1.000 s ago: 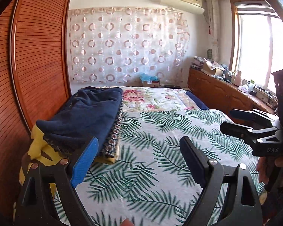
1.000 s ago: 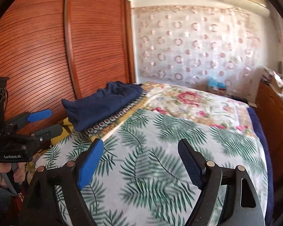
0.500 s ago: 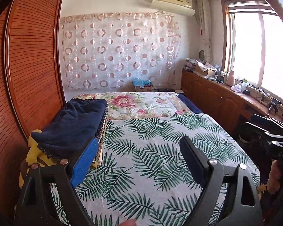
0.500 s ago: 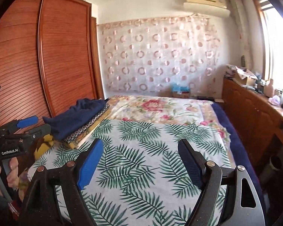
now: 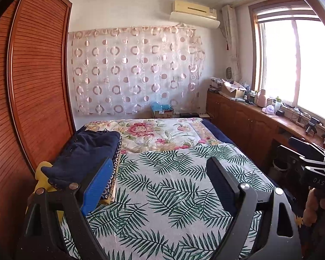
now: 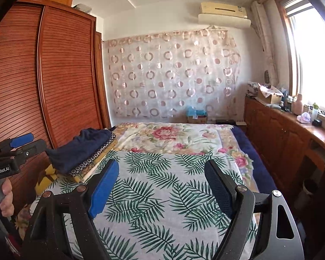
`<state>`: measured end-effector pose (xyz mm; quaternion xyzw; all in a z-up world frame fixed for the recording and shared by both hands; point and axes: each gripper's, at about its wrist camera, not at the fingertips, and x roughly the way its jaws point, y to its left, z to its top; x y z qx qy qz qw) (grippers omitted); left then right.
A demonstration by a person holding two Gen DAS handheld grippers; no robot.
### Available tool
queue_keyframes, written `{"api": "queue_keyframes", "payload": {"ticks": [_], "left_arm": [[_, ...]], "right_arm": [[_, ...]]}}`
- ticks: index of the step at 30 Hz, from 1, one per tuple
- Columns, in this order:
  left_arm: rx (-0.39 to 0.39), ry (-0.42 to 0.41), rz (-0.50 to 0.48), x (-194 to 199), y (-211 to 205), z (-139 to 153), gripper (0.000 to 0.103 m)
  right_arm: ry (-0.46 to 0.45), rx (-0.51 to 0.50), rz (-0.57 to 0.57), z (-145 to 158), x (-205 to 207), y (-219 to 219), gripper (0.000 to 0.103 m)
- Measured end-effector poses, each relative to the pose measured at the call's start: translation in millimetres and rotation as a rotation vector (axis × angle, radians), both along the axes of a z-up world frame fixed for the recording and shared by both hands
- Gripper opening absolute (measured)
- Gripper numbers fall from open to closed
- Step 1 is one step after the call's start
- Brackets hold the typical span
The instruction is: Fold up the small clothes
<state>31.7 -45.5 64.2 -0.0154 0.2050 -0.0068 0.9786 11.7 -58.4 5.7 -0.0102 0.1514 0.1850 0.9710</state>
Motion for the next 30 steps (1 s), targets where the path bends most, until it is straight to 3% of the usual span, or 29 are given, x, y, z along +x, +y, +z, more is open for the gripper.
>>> {"api": "queue_keyframes", "payload": {"ticks": [30], "left_arm": [[0.002,0.007,0.007,-4.2,0.8,0.7,0.088]], "right_arm": [[0.003,0.010,-0.019,5.9,-0.5,-14.2,0.083]]}}
